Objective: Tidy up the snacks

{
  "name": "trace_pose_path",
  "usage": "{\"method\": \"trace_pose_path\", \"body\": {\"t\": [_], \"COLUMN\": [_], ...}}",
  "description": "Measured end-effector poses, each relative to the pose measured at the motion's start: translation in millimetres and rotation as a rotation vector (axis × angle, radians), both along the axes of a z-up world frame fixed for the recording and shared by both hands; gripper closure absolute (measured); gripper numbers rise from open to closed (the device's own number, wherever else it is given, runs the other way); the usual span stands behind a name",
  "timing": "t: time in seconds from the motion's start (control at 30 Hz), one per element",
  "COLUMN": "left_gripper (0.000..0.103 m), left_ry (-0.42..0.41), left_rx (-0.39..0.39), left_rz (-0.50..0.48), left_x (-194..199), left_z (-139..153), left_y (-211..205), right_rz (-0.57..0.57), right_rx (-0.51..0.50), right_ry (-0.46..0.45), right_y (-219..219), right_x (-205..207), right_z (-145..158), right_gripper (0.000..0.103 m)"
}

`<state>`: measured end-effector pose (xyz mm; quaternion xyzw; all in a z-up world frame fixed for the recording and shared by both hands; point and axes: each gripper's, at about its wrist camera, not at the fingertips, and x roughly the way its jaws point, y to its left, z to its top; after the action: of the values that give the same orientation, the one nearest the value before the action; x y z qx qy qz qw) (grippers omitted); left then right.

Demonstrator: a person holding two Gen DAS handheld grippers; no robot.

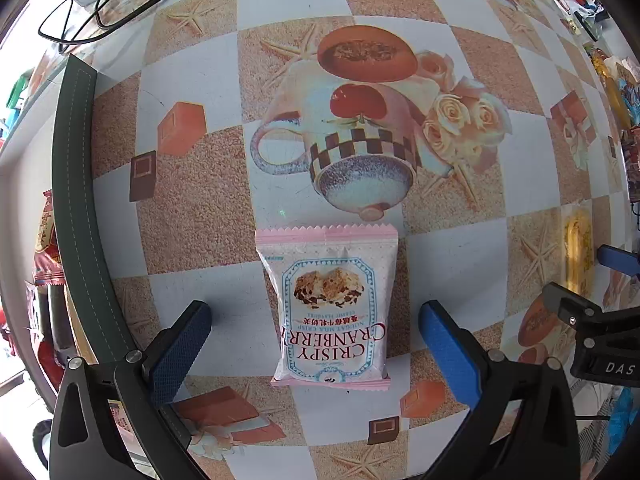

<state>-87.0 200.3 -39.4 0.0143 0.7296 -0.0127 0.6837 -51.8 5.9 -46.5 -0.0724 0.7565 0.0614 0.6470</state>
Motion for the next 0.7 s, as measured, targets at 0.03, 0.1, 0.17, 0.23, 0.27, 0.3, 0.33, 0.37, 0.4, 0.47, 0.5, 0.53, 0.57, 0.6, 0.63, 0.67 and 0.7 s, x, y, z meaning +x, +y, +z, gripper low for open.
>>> {"method": "trace_pose_path", "body": {"t": [0.03,0.1,0.17,0.23,0.27,0.3,0.33,0.37,0.4,0.47,0.5,0.53,0.57,0.6,0.63,0.67,0.7], "left_gripper": [0.000,0.000,0.000,0.000,0.000,0.000,0.000,0.000,0.000,0.000,0.000,0.000,0.000,0.000,0.000,0.000,0.000], "left_ry": [-0.001,-0.003,-0.006,-0.010,-0.011,-0.013,-0.017,-0.020,-0.024,-0.037,-0.046,-0.055,-0.064,-0.075,-0.087,-0.097,-0.105], "left_rx": [0.000,0.000,0.000,-0.001,-0.001,-0.001,-0.001,-0.001,-0.001,-0.002,-0.002,-0.002,-0.002,-0.001,-0.001,-0.001,0.001], "left_rz": [0.000,-0.001,-0.001,-0.002,-0.002,-0.002,-0.002,-0.003,-0.002,0.000,0.005,0.011,0.016,0.019,0.024,0.029,0.031], "left_x": [0.0,0.2,-0.1,0.1,0.1,0.2,0.0,0.0,-0.1,-0.3,-0.6,-1.0,-1.4,-2.1,-2.9,-3.9,-5.0], "left_z": [-0.4,0.0,-0.1,-0.4,0.3,1.4,1.7,1.9,2.8,3.1,3.4,4.0,4.8,6.3,7.4,8.1,8.8], "left_y": [-0.3,-0.6,-0.9,-1.0,-1.0,-0.9,-0.8,-0.8,-0.6,-1.0,-1.2,-1.4,-1.7,-2.4,-3.5,-4.7,-6.1], "right_rz": [0.000,0.000,0.000,-0.001,-0.001,-0.001,-0.001,0.000,0.000,0.002,0.002,-0.001,-0.001,-0.011,-0.021,-0.032,-0.037], "right_rx": [0.001,0.003,0.005,0.006,0.006,0.007,0.007,0.008,0.009,0.011,0.011,0.010,0.006,0.001,-0.003,-0.007,-0.004], "right_ry": [-0.007,-0.020,-0.032,-0.038,-0.041,-0.045,-0.048,-0.054,-0.058,-0.069,-0.070,-0.067,-0.058,-0.046,-0.038,-0.035,-0.039], "right_y": [0.0,-1.7,-6.3,-7.6,-7.3,-7.2,-7.4,-7.8,-7.9,-7.9,-7.7,-7.6,-7.2,-7.2,-6.8,-6.9,-6.3], "right_x": [-3.2,-2.9,-3.4,-4.7,-4.6,-4.5,-4.9,-5.7,-5.8,-7.2,-7.0,-5.7,-6.5,-7.5,-9.5,-12.1,-14.7], "right_z": [0.5,2.6,9.7,14.5,14.0,13.3,12.9,13.5,13.5,13.4,13.4,13.1,13.9,14.3,13.4,14.6,16.5], "right_gripper": [0.000,0.000,0.000,0.000,0.000,0.000,0.000,0.000,0.000,0.000,0.000,0.000,0.000,0.000,0.000,0.001,0.003]}}
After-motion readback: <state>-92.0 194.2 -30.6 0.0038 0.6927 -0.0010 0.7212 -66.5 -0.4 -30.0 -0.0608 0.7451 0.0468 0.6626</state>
